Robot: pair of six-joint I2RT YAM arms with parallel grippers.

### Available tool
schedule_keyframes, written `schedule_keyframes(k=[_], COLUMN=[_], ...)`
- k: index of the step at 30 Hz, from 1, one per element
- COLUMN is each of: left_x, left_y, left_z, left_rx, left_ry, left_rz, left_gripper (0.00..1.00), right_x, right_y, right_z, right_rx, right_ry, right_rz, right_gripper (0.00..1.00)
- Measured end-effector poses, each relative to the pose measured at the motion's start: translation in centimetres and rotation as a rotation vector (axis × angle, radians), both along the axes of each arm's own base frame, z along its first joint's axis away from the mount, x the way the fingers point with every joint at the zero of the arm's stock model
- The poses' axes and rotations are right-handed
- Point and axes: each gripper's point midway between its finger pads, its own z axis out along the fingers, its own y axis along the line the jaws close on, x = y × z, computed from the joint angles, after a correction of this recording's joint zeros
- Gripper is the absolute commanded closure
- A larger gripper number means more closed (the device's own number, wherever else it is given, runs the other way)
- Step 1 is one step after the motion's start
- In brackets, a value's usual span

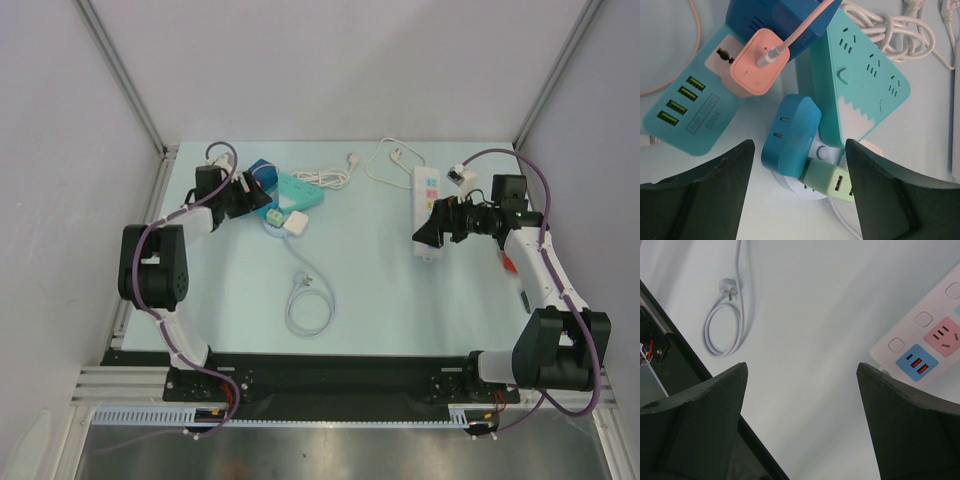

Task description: Pull the plug off the socket

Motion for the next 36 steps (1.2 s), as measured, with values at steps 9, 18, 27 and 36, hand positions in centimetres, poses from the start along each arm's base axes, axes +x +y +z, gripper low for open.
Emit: schedule_keyframes(k=[9,18,27,36], left_x=[0.6,0.8,0.4,-4.4], left_y=[-0.7,-0.6,-2.3,-6.0], left_z=[-0.9,-2.3,-1.3,-1.3], left_rx=[0.014,0.012,-0.079,-0.152], left_ry=[0.009,0.040,-0.008,-0.028], left_rz=[-0.098,-0.123,-0.184,-0.228], left_gripper=[0.33,0.69,1.00,1.00], right_x=[0.0,0.1,0.0,-0.5], right_y=[0.0,-0.2,-0.2,1.0], right_z=[0.0,0.1,0.2,0.3], right_rx=[0.000,0.005,0.012,0.036], right_ry=[0.000,0.000,-0.001,0.005], right_rz=[-0.001,-0.006,-0.001,0.043], right_gripper=[0.04,0.05,0.05,0.05])
